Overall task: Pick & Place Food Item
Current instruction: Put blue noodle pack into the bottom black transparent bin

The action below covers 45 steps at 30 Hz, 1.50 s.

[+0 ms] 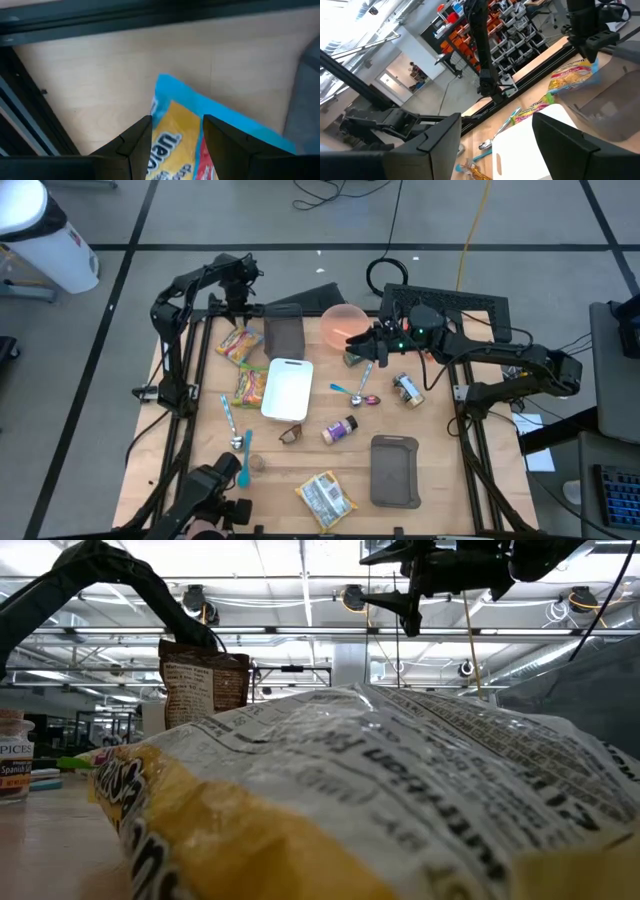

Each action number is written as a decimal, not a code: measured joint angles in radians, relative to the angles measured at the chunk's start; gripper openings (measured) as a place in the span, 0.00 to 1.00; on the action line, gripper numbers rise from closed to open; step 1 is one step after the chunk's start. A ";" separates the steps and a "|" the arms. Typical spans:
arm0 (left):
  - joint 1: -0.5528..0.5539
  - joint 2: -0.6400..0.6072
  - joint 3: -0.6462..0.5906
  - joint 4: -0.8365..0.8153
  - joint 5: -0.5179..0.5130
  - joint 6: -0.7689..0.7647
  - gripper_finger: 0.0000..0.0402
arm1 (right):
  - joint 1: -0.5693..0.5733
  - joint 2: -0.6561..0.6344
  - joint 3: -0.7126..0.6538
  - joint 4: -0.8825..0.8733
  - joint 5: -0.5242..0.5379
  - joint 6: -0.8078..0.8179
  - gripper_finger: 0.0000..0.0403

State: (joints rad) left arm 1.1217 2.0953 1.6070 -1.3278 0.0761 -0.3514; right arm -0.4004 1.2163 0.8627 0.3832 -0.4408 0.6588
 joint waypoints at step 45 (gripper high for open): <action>0.003 0.059 0.000 -0.007 -0.006 0.036 0.10 | 0.003 0.000 0.000 -0.007 0.027 -0.035 0.59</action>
State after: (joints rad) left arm 1.1250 2.1544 1.6066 -1.3350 0.0704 -0.3151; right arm -0.3973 1.2160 0.8627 0.3765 -0.4136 0.6236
